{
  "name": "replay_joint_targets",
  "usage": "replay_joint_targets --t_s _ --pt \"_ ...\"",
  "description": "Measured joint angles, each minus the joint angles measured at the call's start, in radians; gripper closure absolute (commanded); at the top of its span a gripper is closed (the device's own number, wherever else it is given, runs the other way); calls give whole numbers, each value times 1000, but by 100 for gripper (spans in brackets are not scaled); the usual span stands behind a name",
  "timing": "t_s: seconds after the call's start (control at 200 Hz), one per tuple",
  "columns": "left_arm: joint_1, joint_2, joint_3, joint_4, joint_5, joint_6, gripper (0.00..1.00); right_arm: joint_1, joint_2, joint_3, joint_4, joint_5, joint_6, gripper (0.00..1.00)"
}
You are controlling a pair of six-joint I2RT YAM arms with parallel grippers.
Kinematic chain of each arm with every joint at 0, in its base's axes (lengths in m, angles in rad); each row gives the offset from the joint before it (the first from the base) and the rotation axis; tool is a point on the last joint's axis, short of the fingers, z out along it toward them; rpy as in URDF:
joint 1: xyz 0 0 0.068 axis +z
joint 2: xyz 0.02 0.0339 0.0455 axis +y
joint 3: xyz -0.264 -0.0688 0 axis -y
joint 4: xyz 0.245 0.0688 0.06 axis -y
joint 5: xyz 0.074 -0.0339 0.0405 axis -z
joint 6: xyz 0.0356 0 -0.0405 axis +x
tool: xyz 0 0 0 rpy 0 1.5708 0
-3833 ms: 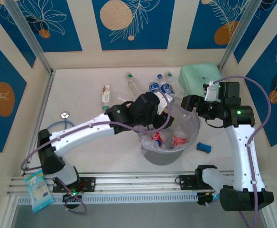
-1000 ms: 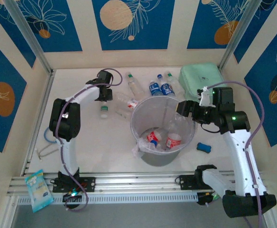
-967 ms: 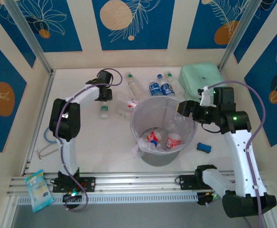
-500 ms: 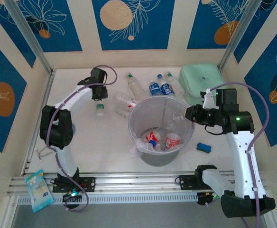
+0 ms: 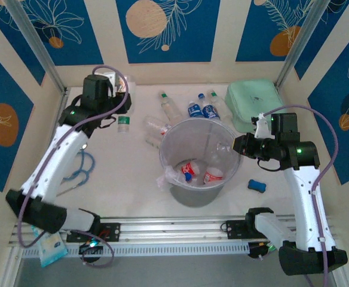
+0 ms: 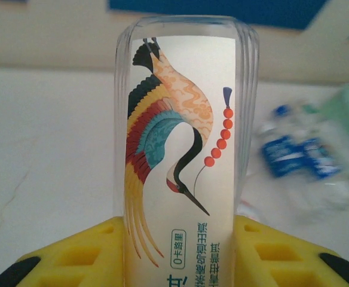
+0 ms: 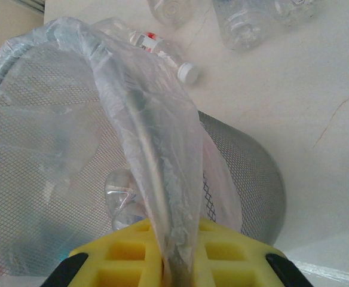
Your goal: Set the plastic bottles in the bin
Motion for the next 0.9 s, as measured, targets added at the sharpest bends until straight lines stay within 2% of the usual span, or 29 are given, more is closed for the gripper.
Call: replay_joint_targets --t_s 0.205,0.415,0.62,0.901 --pt "-270 -92 105 17 52 19 65 25 1 0 6 6 23 86" --pt "-443 -38 127 18 108 54 66 58 16 7 23 30 42 86" --pt "-553 67 133 -27 126 71 68 83 21 14 26 53 60 86" --pt "-607 140 84 -64 125 22 70 104 37 22 35 75 68 86"
